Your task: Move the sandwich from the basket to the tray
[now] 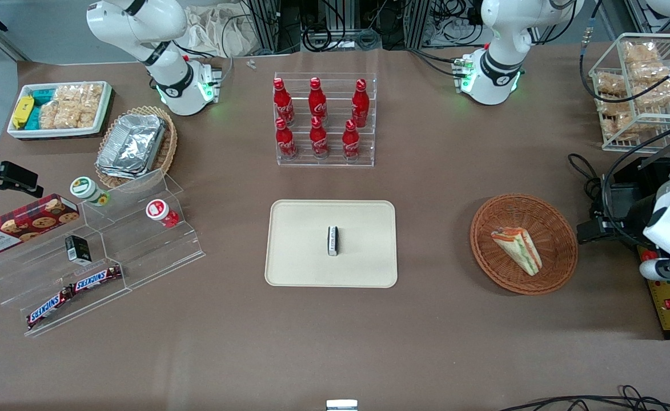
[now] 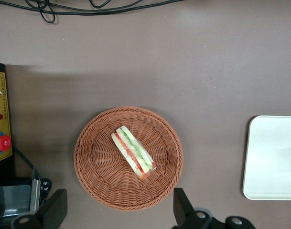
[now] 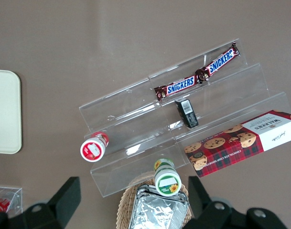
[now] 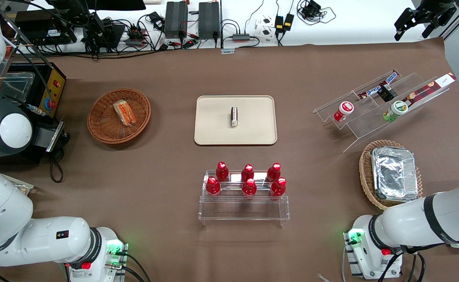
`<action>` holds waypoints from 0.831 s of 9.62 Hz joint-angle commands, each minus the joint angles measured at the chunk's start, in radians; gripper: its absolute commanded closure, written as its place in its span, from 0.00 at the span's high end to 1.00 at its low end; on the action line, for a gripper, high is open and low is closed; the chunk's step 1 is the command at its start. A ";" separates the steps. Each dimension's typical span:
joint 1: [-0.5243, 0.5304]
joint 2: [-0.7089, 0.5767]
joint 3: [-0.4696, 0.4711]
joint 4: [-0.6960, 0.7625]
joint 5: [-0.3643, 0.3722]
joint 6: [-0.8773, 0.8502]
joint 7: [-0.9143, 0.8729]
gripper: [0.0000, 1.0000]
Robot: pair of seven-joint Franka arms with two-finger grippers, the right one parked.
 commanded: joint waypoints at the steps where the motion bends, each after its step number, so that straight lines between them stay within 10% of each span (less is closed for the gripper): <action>1: -0.001 -0.020 0.002 -0.015 0.009 -0.006 -0.019 1.00; 5: -0.004 -0.028 0.003 -0.094 0.006 -0.015 -0.023 1.00; 8: 0.025 -0.133 0.011 -0.447 0.025 0.273 -0.101 1.00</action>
